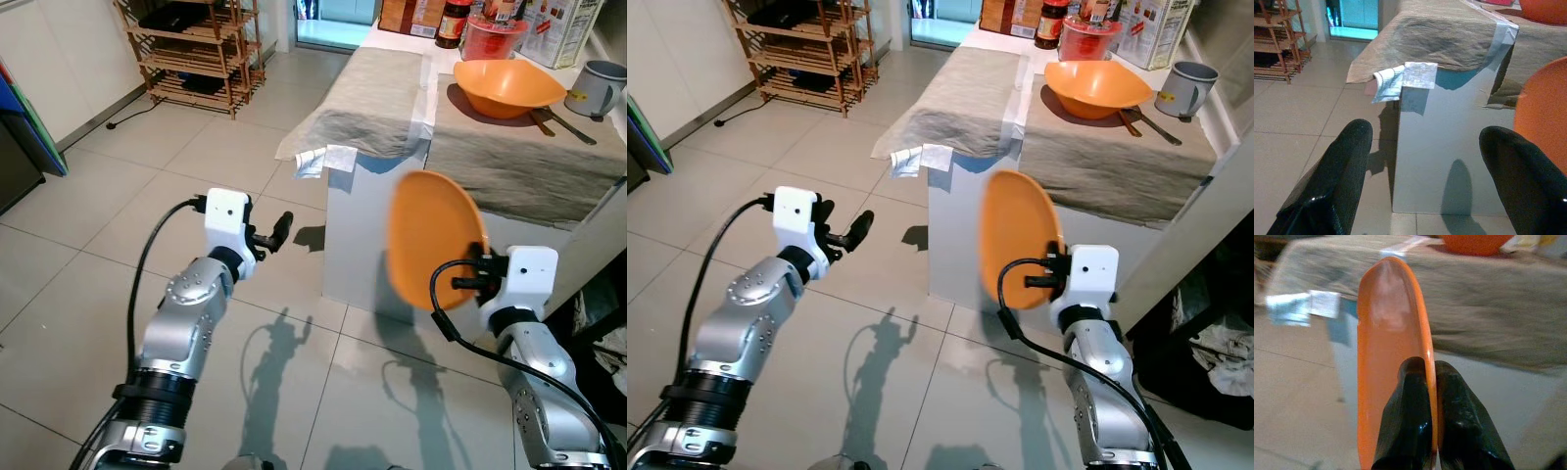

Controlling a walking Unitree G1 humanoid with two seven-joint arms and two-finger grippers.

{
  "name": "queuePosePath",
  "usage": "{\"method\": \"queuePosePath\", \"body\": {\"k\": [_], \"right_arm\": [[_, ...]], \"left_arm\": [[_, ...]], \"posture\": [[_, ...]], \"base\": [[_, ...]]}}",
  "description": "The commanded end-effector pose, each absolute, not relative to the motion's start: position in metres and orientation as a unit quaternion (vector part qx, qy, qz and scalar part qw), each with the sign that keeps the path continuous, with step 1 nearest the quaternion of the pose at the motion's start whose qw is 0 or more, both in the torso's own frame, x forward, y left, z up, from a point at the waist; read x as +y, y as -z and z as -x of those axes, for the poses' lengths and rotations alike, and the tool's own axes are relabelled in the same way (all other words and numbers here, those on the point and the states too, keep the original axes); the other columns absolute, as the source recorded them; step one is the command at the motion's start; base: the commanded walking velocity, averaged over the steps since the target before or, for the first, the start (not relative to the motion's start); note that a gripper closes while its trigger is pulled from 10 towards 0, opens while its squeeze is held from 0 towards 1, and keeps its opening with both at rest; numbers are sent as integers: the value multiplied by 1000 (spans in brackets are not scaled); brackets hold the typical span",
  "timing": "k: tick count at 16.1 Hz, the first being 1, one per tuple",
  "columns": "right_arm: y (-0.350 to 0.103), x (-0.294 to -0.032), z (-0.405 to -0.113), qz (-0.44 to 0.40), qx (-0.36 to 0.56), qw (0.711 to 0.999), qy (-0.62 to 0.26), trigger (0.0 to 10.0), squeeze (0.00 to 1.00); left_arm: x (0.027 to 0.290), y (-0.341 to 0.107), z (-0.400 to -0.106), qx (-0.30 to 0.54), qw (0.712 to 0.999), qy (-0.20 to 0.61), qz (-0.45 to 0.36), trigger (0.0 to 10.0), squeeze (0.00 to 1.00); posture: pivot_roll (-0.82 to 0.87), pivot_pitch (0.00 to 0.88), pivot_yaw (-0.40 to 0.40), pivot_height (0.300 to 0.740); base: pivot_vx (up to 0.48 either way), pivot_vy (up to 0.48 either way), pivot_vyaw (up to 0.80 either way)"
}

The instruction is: Setting the table

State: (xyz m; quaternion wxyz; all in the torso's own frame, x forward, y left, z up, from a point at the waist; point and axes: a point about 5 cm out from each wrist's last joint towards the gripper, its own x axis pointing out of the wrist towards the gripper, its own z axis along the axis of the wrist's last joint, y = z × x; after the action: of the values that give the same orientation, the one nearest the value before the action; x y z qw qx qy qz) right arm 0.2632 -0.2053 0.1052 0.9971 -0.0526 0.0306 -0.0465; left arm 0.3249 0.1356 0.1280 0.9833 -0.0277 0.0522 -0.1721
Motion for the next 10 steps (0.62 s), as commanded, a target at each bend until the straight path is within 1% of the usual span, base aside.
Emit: {"method": "queuePosePath", "body": {"k": [1, 2, 4, 6, 7, 8, 9, 10], "right_arm": [[-117, -209, -266, 81, -8, 995, 62, 0, 0], [-119, -206, -263, 124, -20, 990, 62, 0, 0], [-115, -208, -260, 145, -18, 986, 79, 0, 0], [-106, -207, -258, 118, -3, 989, 87, 0, 0], [-104, -208, -256, 79, -7, 992, 95, 0, 0], [-105, -208, -255, 77, -18, 993, 92, 0, 0], [-103, -210, -252, 72, -22, 993, 94, 0, 0], [-102, -210, -252, 65, -20, 993, 94, 0, 0]], "left_arm": [[136, -130, -327, 44, 984, 170, 25, 10000, 0], [136, -130, -327, 44, 984, 172, 25, 10000, 0], [133, -131, -328, 42, 982, 179, 28, 10000, 0], [132, -132, -327, 42, 981, 188, 28, 10000, 0], [140, -130, -324, 20, 985, 171, 20, 10000, 0], [146, -132, -320, -15, 988, 151, -28, 10000, 0], [149, -130, -318, -17, 990, 139, -26, 10000, 0], [147, -129, -317, -14, 989, 143, -28, 10000, 0]], "posture": [[-62, 33, 22, 740], [-63, 33, 24, 740], [-62, 35, 23, 740], [-61, 38, 23, 740], [-62, 39, 26, 740], [-62, 40, 26, 740], [-62, 41, 24, 740], [-61, 42, 24, 740]], "base": [[0, 0, 0], [0, 0, 0], [0, 0, 0], [0, 0, 0], [0, 0, 0], [0, 0, 0], [0, 0, 0], [0, 0, 0]]}}
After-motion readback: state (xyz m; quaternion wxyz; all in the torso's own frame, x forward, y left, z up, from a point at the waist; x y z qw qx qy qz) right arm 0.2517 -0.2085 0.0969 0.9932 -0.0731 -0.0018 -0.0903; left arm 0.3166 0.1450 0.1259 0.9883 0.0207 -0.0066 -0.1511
